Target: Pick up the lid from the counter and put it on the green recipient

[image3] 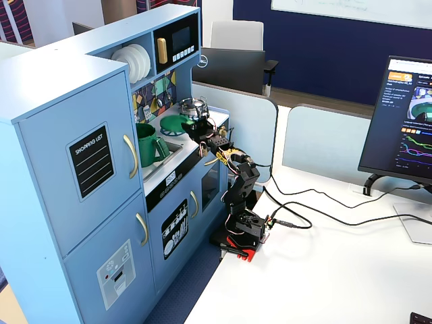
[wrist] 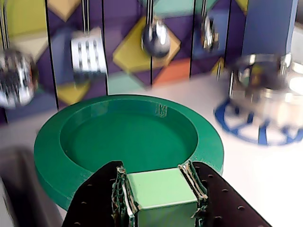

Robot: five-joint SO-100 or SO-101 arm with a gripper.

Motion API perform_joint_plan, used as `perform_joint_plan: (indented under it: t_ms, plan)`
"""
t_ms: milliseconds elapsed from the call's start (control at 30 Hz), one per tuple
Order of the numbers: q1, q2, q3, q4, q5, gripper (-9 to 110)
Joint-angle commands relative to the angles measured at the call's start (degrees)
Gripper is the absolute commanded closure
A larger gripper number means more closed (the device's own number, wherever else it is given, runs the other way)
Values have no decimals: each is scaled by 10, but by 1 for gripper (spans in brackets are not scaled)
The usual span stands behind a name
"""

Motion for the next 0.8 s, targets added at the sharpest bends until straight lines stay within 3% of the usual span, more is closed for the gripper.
perform_joint_plan:
  t_ms: [0,467,767]
  plan:
    - [-30,18,-137,66,13,102]
    - [-174,21,-322,272,14,102]
    - [-250,24,-344,309,-19,102]
